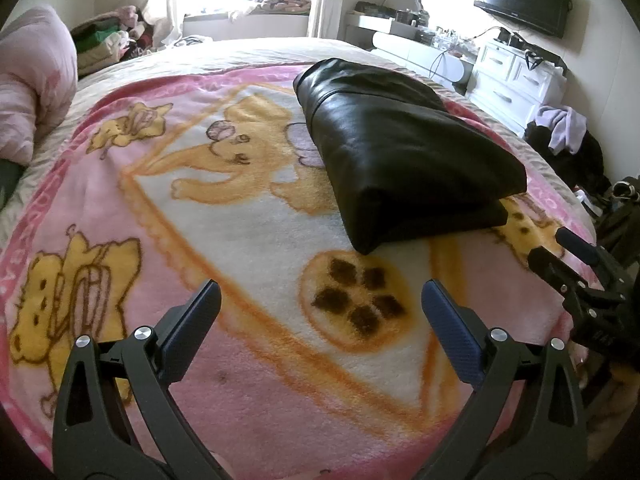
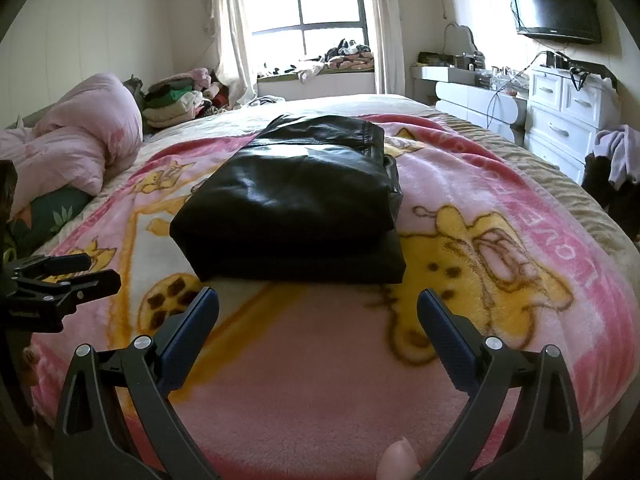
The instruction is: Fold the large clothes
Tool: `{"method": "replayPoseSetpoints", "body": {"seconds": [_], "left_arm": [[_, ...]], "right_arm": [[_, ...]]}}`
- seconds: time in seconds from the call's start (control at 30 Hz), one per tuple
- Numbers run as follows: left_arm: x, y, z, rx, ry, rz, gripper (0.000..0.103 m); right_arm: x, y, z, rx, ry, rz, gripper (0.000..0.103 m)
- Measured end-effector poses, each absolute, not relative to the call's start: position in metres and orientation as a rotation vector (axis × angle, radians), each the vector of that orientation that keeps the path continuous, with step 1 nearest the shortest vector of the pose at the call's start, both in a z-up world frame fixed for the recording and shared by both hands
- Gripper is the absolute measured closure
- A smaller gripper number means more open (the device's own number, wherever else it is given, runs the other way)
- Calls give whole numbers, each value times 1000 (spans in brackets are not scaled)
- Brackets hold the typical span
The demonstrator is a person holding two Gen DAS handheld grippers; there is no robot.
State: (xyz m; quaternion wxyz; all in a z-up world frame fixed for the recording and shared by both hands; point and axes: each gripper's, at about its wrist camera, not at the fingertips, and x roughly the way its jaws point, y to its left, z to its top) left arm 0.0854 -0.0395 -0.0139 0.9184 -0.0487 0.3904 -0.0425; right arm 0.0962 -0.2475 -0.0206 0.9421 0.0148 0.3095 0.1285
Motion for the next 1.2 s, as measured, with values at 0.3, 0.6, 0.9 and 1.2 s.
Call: {"method": "replayPoseSetpoints", "body": {"seconds": [0.3,0.6,0.9,1.2], "left_arm": [[85,-39,-13,-100,800,-88,9],[85,-39,-13,-101,800,-86,9],[86,-38,-11,-102,800,-83,9],[85,-38,-11,-96,800,-80,9]], "right_arm": [[97,-248,-20,30,637,257,4],[97,-247,-20,30,638,257,4],[96,-247,-20,32,638,257,4],[96,-247,-20,33,637,257,4]]}}
